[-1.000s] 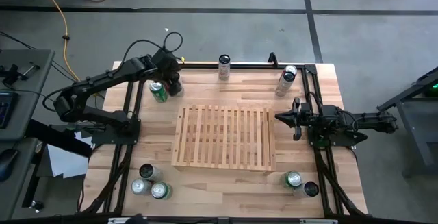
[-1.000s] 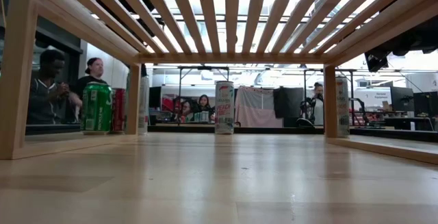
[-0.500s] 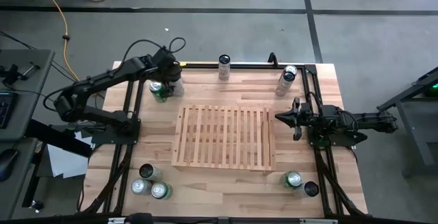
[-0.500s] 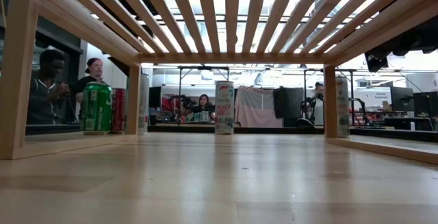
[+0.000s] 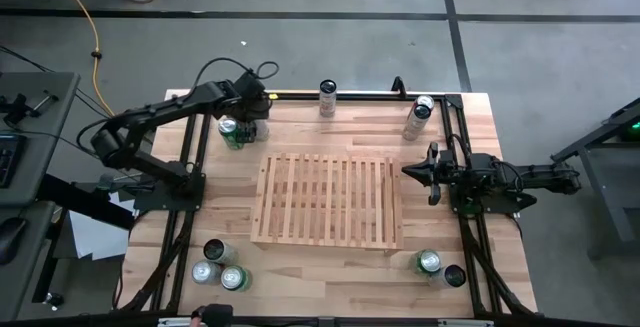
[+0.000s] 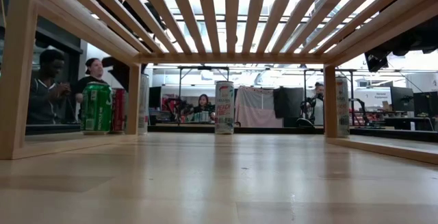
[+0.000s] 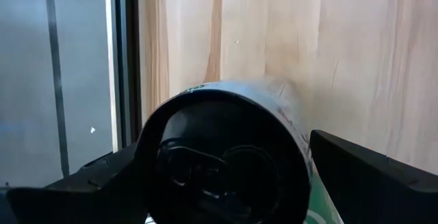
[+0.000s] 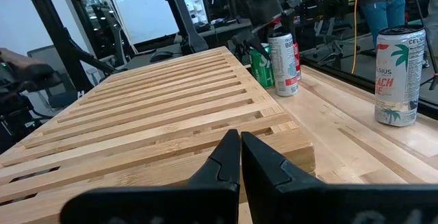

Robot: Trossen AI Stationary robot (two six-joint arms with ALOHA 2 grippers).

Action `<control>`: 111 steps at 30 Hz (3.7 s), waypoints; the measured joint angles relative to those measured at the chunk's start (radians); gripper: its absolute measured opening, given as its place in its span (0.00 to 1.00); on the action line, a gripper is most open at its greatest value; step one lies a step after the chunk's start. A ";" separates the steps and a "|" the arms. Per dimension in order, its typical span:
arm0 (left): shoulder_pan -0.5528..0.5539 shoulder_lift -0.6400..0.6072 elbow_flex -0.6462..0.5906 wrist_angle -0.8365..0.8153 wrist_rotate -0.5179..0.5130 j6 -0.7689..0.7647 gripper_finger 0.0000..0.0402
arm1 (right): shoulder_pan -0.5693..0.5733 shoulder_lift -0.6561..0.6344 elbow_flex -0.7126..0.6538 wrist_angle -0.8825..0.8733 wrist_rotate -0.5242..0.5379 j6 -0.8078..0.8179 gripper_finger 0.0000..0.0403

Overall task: Place canned beverage on shelf
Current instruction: Put the top left white pink soda can on the shelf

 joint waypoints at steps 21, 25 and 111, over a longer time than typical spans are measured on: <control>-0.031 -0.109 0.366 -0.267 -0.048 -0.515 0.59 | 0.000 0.000 0.000 0.000 0.000 0.000 0.00; -0.092 -0.102 0.570 -0.464 0.023 -0.731 0.59 | 0.000 0.000 0.000 0.000 0.000 0.000 0.00; -0.577 0.080 1.153 -0.686 -0.027 -0.902 0.85 | 0.000 0.000 0.000 0.000 0.000 0.000 0.00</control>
